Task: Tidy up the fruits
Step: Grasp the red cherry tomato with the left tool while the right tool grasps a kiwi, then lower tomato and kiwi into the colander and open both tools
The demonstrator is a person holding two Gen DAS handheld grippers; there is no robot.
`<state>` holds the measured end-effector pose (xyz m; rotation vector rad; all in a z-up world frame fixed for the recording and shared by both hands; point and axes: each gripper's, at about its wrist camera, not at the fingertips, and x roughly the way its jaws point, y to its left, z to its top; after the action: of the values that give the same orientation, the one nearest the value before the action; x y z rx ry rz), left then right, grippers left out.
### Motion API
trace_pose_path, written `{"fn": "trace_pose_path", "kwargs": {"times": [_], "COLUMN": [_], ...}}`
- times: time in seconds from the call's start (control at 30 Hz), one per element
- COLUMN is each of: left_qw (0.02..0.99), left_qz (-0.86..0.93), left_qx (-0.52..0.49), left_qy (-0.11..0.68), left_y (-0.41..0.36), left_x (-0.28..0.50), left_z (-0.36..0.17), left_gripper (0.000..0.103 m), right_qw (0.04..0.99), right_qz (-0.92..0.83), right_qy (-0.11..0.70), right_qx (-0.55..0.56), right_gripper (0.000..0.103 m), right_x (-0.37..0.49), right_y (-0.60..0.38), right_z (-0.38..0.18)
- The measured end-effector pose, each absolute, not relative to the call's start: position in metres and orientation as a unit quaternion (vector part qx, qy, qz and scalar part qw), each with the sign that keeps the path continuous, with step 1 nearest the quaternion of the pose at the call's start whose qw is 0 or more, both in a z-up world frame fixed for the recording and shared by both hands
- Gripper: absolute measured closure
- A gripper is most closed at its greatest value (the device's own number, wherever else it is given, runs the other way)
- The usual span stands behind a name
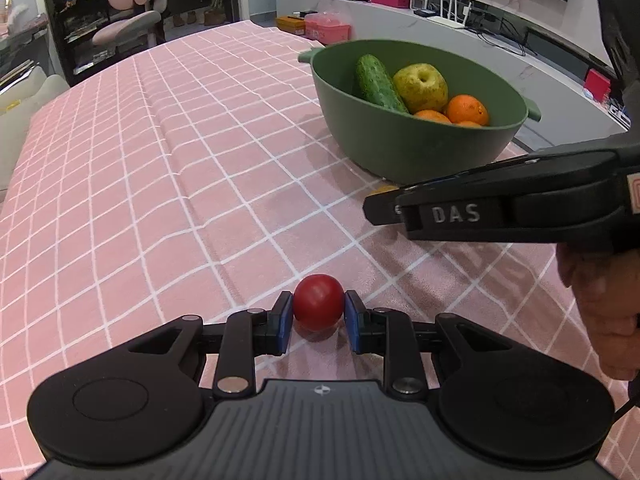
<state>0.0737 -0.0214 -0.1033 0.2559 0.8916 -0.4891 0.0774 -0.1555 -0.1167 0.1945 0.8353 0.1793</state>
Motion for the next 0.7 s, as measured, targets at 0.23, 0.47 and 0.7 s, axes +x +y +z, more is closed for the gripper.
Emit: {"fn": "trace_pose_path", "kwargs": {"times": [0.23, 0.47, 0.7], "left_qw": [0.883, 0.897, 0.906], "left_qz": [-0.218, -0.214, -0.216], "left_qx": [0.110, 0.108, 0.108], "left_qy": [0.400, 0.373, 0.348], "left_y": [-0.016, -0.027, -0.058], "left_x": [0.061, 0.048, 0.051], "left_z": [-0.059, -0.006, 0.028], "left_gripper": [0.073, 0.073, 0.072], "right_qw": [0.909, 0.917, 0.930], "right_qz": [0.115, 0.138, 0.128], "right_qy": [0.390, 0.370, 0.337], "right_qx": [0.090, 0.064, 0.068], "right_gripper": [0.083, 0.083, 0.083], "right_x": [0.061, 0.043, 0.033], "right_y": [-0.162, -0.186, -0.225], "right_z": [-0.077, -0.018, 0.031]}}
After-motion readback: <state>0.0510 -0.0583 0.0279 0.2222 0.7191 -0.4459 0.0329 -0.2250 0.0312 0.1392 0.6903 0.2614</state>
